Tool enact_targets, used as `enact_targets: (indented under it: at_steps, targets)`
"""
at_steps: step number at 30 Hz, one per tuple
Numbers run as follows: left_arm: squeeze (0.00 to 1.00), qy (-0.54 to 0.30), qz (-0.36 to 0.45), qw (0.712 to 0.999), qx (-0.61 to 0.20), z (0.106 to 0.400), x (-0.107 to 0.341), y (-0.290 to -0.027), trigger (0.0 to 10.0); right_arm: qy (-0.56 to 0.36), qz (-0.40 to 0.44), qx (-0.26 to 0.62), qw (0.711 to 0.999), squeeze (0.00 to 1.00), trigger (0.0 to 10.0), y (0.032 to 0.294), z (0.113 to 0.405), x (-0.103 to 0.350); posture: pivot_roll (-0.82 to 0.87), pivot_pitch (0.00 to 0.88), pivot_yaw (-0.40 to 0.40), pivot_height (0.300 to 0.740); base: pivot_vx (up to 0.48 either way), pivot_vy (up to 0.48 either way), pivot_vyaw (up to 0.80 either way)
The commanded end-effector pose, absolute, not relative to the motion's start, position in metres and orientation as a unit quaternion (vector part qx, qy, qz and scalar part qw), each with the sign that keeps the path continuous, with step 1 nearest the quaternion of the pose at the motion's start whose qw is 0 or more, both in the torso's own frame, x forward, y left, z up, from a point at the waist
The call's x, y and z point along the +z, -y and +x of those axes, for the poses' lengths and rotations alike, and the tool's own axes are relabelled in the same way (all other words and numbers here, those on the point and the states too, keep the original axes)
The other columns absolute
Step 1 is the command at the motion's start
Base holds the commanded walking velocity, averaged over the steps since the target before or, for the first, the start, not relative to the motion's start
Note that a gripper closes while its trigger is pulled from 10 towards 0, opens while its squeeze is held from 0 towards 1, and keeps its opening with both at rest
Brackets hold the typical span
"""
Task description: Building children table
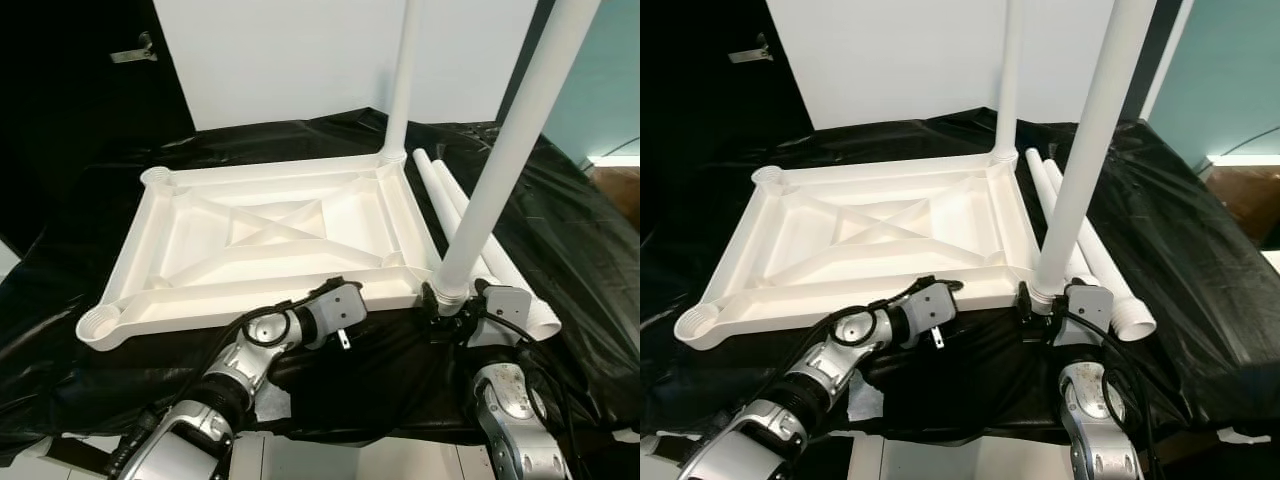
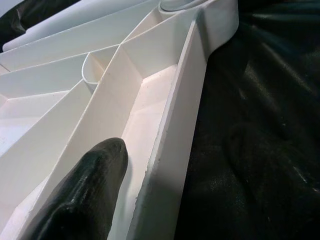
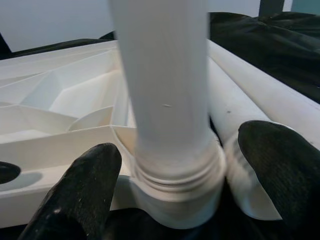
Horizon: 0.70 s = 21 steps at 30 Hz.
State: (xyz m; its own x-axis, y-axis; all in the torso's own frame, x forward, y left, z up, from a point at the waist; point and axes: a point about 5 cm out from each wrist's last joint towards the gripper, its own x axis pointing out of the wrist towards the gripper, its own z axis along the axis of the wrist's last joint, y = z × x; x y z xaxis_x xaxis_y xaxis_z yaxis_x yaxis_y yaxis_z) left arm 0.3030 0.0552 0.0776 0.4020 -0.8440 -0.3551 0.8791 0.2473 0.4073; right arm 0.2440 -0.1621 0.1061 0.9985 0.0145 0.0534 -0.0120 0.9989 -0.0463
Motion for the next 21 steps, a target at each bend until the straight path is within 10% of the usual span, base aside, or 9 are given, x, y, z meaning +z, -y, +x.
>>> enact_targets:
  at_steps: [1, 21]
  targets:
    - [0.0, -0.163, 0.264, 0.752, -0.582, 0.287, 0.04, -0.08, 10.0, 0.014, -0.023, 0.013, 1.0, 0.0, 10.0, 0.158, 0.245, 0.102, -0.1, 0.01, 0.015, 0.74, 0.0, 0.0, 0.0]
    - [0.0, -0.105, 0.029, 0.751, -0.651, 0.286, 0.091, -0.084, 10.0, -0.003, -0.012, 0.019, 1.0, 0.0, 10.0, 0.153, 0.244, 0.094, -0.09, 0.013, 0.027, 0.74, 0.0, 0.0, 0.0]
